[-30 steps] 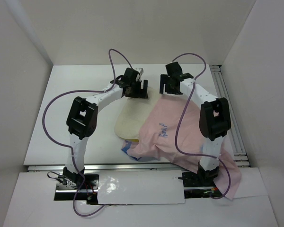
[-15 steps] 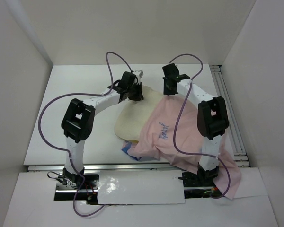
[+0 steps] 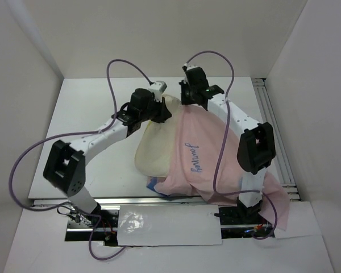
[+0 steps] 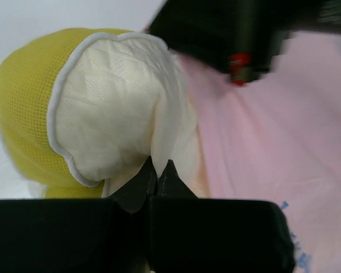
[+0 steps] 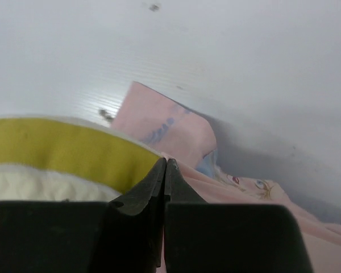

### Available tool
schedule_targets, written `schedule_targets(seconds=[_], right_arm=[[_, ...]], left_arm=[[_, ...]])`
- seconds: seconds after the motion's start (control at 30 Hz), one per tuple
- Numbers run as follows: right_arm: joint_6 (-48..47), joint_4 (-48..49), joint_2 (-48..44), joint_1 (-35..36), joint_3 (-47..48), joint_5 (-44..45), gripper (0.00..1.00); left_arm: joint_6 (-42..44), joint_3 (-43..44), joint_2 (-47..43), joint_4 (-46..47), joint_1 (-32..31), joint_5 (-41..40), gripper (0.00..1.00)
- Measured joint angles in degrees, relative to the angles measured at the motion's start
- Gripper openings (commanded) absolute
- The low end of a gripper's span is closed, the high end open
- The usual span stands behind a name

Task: Put the pillow into the pillowcase

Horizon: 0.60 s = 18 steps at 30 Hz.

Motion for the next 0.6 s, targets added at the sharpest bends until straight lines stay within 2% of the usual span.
schedule_targets(seconds=[0.2, 0.33, 0.6], right_arm=[[-4.28, 0.09, -0.44, 7.87, 10.93, -0.44, 0.0], [-7.56, 1.99, -3.04, 13.94, 14.97, 3.17, 0.0], [-10.64, 1.95, -4.39, 20.96, 24.02, 10.93, 0.0]], left_arm=[[0.17, -4.31, -13.81, 4.98, -1.51, -0.72, 0.0], [0.07, -5.07, -19.85, 7.15, -2.54, -2.84, 0.0], [-2.14, -5.75, -19.8, 10.82, -4.52, -13.14, 0.0]])
